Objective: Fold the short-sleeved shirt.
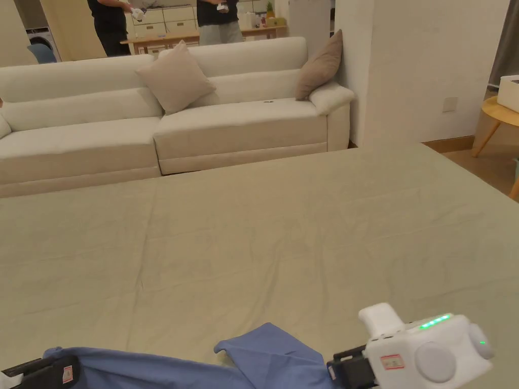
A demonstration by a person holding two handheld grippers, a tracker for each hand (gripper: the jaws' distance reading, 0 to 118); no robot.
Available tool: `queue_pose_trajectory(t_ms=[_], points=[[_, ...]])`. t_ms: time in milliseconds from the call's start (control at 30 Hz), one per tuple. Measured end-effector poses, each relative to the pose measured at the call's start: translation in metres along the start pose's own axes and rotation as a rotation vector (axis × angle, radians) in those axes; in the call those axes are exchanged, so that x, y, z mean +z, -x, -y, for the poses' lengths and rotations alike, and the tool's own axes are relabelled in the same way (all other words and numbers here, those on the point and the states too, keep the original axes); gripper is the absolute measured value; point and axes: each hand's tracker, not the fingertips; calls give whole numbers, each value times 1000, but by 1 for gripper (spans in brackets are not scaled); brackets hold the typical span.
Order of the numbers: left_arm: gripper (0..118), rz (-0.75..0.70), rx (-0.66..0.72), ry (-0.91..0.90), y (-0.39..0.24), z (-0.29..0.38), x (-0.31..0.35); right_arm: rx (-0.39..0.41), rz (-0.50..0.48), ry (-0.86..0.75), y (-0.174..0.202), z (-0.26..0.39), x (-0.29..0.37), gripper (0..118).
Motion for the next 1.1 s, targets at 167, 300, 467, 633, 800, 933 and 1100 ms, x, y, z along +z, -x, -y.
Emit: queue_pose_trajectory(t_ms=[167,300,467,633,800,933,1100], points=[[4,-23,-8,29,5,8,-5,84,-49,84,27,6,-40,58],[4,-19,18,26,10,11,-6,14,-52,-26,24,6,-17,2],[4,-42,24,-35,-1,9,10,58,-43,-239,39,6,53,2],[4,-80,88,-205,-3,-18,74,-134,24,-662,27,-9,190,2],[4,-185,83,-440,-20,-51,157,-248,34,-892,1,-25,299,2],[4,-208,23,-537,-48,-89,198,-209,93,-1003,6,-44,355,2],[4,-273,-70,-568,-82,-169,202,-256,103,-1043,3,-120,396,2]])
